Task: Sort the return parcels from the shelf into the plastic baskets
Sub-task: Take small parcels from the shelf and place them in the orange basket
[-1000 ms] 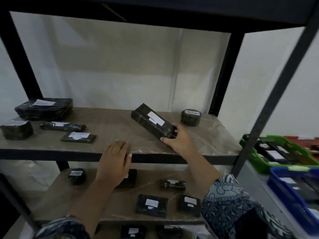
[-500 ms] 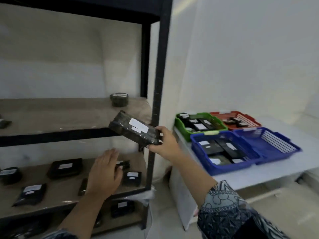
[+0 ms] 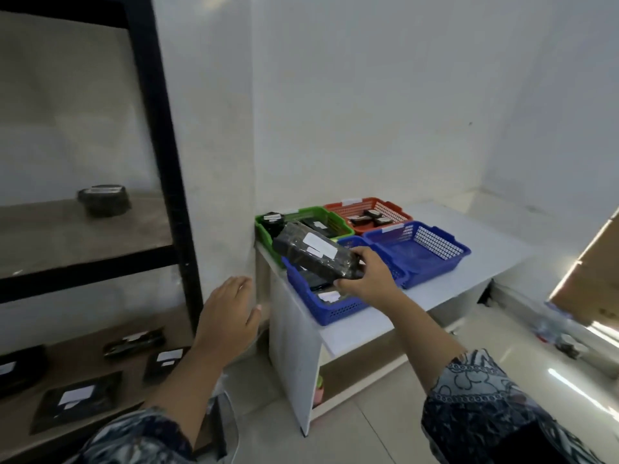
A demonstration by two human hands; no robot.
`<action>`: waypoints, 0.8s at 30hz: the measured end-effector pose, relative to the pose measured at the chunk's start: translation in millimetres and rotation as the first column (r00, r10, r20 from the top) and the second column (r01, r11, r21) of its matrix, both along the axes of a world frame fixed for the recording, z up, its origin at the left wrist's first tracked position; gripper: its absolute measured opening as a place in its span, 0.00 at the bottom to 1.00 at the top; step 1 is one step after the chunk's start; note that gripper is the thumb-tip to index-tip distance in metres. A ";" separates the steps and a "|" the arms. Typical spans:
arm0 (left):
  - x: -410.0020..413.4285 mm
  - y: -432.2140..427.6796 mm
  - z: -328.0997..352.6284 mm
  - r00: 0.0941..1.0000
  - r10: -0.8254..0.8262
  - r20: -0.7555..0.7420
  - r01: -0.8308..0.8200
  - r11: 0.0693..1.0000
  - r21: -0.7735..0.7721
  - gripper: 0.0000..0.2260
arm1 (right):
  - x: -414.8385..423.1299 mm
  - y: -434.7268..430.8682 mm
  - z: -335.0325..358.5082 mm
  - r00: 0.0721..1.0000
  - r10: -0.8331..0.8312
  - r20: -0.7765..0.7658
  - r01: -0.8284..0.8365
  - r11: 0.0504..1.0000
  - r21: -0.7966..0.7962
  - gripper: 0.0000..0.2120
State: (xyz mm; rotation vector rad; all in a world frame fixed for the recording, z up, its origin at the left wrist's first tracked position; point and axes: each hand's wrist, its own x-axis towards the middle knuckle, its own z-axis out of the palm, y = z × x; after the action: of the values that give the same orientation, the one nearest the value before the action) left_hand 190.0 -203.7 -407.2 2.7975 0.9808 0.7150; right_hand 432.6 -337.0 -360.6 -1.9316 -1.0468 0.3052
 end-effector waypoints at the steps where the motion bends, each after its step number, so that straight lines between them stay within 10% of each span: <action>1: 12.7 6.4 -0.8 1.000 -0.012 0.007 0.012 1.000 -0.009 0.28 | 12.4 -2.6 -2.2 1.000 -0.023 -0.008 0.023 1.000 0.001 0.32; 24: 332.9 171.1 -22.5 0.983 -0.176 0.046 0.180 0.977 -0.115 0.24 | 309.2 106.6 -29.2 0.980 -0.200 -0.001 0.199 0.975 -0.098 0.29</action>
State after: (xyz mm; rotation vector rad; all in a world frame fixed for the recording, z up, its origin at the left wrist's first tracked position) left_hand 522.8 -32.6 -429.8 2.7147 0.7288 0.6578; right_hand 741.8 -230.4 -389.8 -2.1017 -0.8356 0.2579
